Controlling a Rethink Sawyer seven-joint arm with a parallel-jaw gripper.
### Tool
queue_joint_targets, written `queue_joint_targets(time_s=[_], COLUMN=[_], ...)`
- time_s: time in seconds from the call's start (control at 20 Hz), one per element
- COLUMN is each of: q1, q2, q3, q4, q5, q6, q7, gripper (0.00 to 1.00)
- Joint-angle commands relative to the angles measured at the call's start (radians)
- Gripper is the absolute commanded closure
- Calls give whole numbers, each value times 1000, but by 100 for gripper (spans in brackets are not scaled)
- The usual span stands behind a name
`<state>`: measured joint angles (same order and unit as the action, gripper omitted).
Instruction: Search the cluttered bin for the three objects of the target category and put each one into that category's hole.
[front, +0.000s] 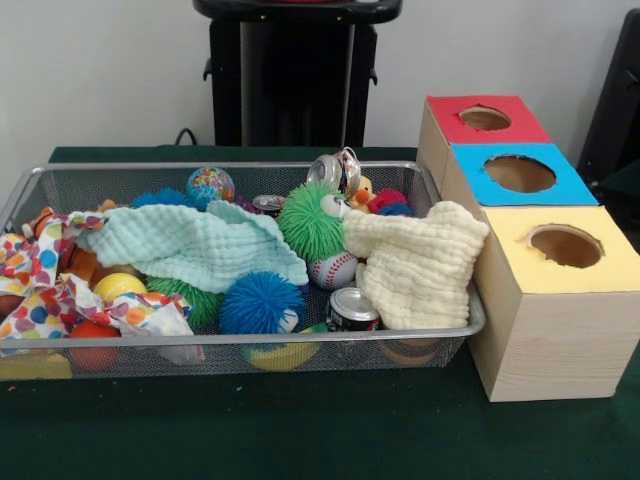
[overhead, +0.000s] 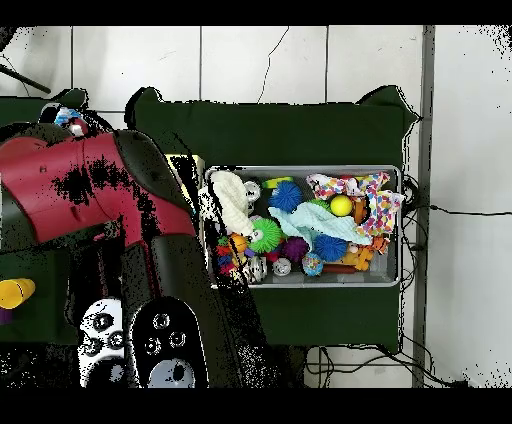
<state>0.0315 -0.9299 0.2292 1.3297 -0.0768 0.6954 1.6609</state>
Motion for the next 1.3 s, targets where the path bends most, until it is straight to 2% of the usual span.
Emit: queue_joint_targets(time_s=[0.05, 0.2, 0.35, 0.65, 0.85, 1.3], q1=[150, 166, 197, 223, 211, 120], q2=[60, 62, 84, 106, 91, 19], q3=[-200, -235, -269, -290, -290, -259], q4=[-143, -138, -170, -219, -195, -63], q5=[-69, -51, -36, -10, -2, 52], q6=[236, 220, 231, 269, 258, 189], q7=[461, 460, 481, 502, 484, 365], gripper=[100, 100, 100, 100, 100, 100])
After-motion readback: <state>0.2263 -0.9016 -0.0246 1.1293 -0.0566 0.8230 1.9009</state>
